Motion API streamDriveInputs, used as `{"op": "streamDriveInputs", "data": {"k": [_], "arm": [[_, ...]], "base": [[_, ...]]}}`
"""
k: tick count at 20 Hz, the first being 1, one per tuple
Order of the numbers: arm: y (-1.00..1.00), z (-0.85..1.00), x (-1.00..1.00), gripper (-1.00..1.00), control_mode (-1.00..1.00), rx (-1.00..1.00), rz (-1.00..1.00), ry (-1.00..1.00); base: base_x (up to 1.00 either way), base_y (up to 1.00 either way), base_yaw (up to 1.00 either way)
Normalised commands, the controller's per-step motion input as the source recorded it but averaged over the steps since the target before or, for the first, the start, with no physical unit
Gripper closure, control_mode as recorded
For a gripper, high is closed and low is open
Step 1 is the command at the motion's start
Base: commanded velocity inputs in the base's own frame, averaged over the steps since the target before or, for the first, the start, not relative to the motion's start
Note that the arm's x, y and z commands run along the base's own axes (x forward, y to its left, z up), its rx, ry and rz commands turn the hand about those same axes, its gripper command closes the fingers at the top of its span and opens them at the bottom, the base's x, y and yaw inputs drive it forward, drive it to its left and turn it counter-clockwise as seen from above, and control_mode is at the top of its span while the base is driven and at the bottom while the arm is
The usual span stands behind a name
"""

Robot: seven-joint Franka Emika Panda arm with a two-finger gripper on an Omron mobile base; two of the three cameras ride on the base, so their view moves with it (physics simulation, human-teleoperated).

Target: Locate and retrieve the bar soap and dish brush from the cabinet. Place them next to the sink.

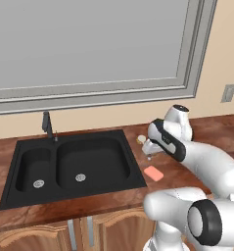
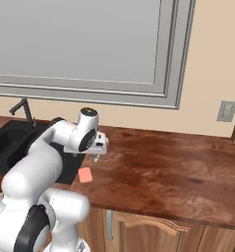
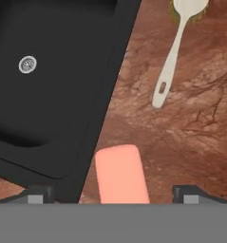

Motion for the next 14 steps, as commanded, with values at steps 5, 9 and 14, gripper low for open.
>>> {"op": "streamDriveInputs", "data": {"k": [5, 9, 14], "arm": [[0.03, 0.16, -0.62, -1.0, -1.0, 0.0, -0.08, 0.07], [0.12, 0.0, -0.87, -1.0, -1.0, 0.0, -0.13, 0.01], [0.26, 0.01, -0.9, -1.0, -1.0, 0.0, -0.14, 0.0]], "base": [[0.0, 0.0, 0.0], [0.0, 0.0, 0.0], [0.0, 0.0, 0.0]]}}
